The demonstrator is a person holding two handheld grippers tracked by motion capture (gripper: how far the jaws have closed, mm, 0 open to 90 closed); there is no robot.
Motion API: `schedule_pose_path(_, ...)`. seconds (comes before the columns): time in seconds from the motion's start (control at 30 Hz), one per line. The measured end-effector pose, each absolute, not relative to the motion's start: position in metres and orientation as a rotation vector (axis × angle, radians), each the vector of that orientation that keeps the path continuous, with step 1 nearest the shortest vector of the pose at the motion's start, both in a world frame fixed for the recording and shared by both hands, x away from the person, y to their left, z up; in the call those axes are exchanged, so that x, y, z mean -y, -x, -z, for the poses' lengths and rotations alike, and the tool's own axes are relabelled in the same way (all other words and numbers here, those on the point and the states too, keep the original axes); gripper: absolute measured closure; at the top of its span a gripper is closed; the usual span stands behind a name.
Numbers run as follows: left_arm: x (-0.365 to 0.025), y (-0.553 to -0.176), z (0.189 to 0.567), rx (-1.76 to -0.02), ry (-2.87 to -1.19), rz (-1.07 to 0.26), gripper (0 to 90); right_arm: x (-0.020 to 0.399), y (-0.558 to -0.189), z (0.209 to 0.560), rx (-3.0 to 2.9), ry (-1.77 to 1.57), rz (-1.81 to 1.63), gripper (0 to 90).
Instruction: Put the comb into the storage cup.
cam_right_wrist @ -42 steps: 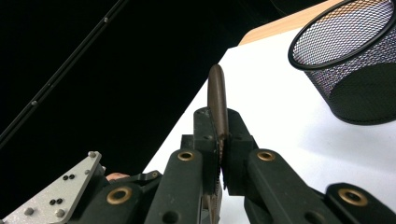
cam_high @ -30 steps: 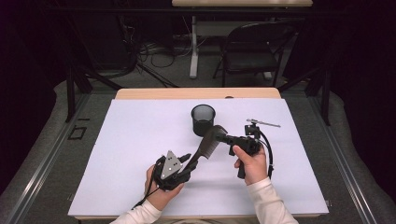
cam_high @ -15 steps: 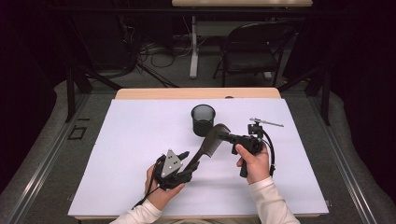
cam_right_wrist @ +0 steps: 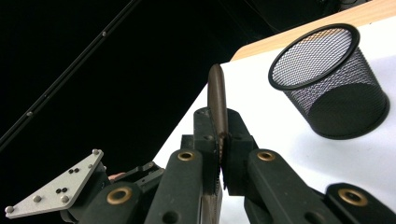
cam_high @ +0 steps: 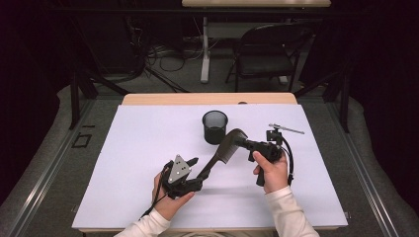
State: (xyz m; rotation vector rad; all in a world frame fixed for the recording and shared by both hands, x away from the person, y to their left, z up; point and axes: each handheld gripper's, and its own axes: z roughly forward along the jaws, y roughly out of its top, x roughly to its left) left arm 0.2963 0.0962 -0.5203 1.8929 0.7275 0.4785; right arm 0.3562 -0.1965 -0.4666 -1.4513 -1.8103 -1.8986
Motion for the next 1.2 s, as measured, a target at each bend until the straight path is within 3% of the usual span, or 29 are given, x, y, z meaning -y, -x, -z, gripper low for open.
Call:
schedule_pose_path(0.27, -0.102, -0.3, 0.512, -0.75, -1.879, -0.494, 34.9, 0.204, -0.355, 0.463, 1.817, 1.474, 1.934, 86.9)
schedule_pose_path(0.5, -0.105, -0.307, 0.511, -0.739, -1.873, -0.45, 34.9, 0.211, -0.355, 0.461, 1.82, 1.487, 1.948, 86.9)
schedule_pose_path(0.8, -0.109, -0.311, 0.509, -0.725, -1.888, -0.507, 34.9, 0.217, -0.355, 0.458, 1.809, 1.499, 1.971, 86.9)
schedule_pose_path(1.2, -0.127, -0.32, 0.507, -0.879, -1.914, -0.508, 30.3, 0.225, -0.353, 0.453, 1.823, 1.536, 2.02, 86.9)
